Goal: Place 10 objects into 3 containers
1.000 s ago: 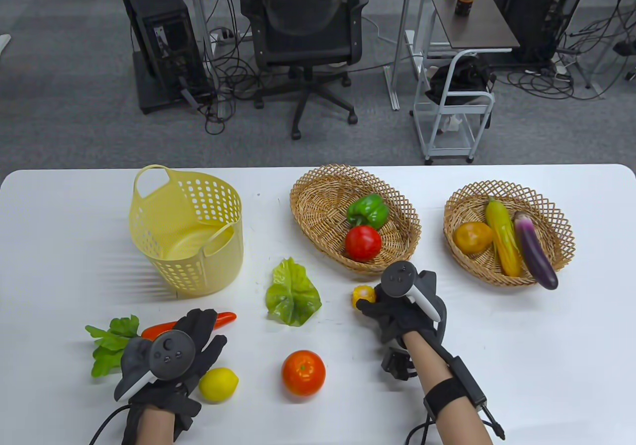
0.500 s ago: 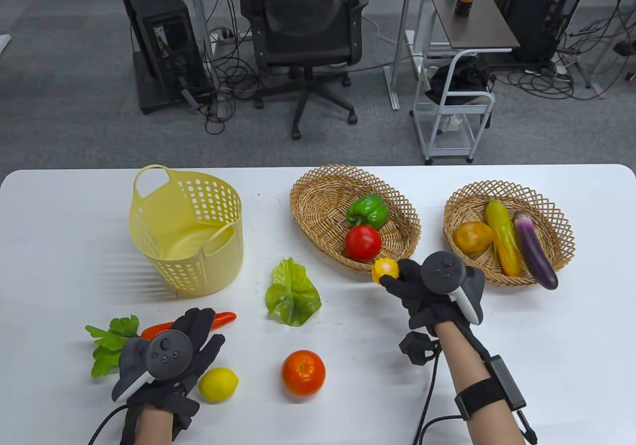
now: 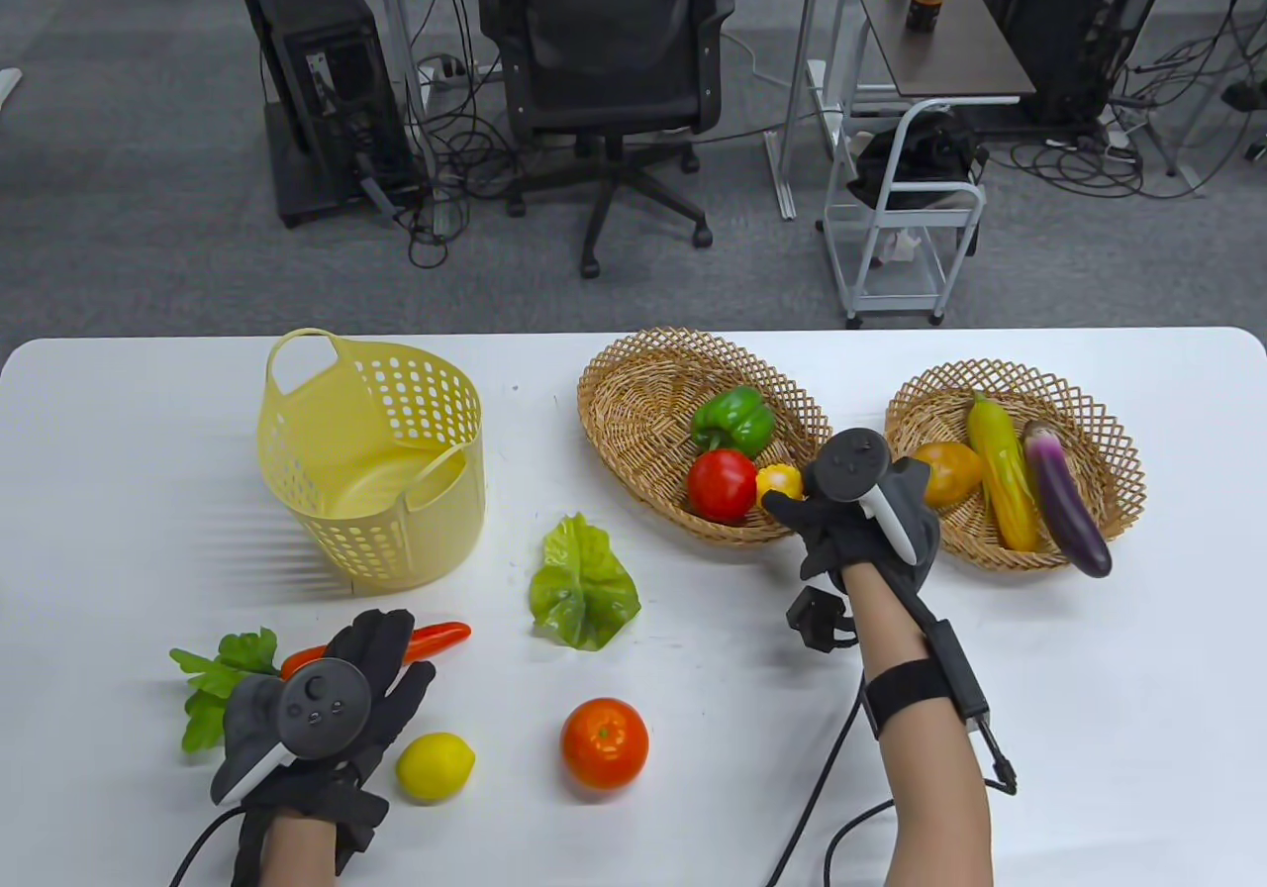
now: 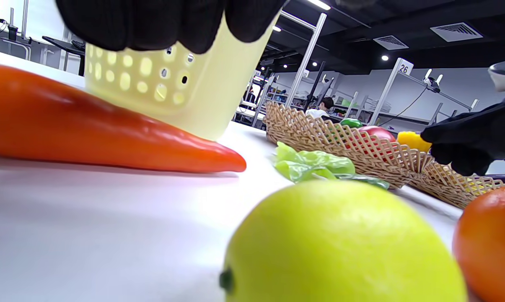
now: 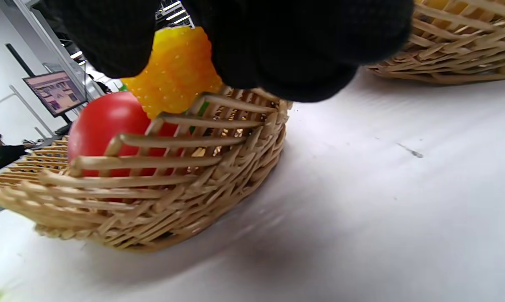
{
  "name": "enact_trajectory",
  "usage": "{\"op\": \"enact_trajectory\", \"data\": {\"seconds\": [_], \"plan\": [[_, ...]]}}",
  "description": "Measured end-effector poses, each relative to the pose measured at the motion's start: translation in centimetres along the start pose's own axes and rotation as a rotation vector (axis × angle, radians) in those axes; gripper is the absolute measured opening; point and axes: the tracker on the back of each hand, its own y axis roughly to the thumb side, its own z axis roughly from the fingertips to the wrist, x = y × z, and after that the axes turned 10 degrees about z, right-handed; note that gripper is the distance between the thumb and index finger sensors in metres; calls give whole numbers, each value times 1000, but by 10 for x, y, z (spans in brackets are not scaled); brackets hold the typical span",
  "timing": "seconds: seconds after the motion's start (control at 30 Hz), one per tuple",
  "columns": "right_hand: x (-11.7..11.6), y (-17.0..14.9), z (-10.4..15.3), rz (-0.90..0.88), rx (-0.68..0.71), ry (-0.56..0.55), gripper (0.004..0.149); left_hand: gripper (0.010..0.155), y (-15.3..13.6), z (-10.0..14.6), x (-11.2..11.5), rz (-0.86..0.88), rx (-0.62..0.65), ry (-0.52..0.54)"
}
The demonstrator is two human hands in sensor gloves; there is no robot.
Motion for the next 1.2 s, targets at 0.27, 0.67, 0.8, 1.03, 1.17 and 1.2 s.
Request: {"op": "enact_trajectory", "data": {"seconds": [0.27,0.67,0.8,1.03,1.17,1.2], "plan": [[0,0,-1,1,-9,61,70,66,-1,1,-1,3,-3,0],[5,-23,42,-21,191,56,81,72,-5,5,-5,-39,64,80],[-3,-39,70,-93,279,81,75,72,-7,5,-6,-28,58,72],[-15,-58,119,-219,406,173,75,77,-9,6,-7,-9,70,65],[-14,-59,139,-231,456,195,75,75,-15,6,-10,-27,44,74],[-16,-57,144,-226,479,197,75,75,-18,7,-11,-21,33,83]]}}
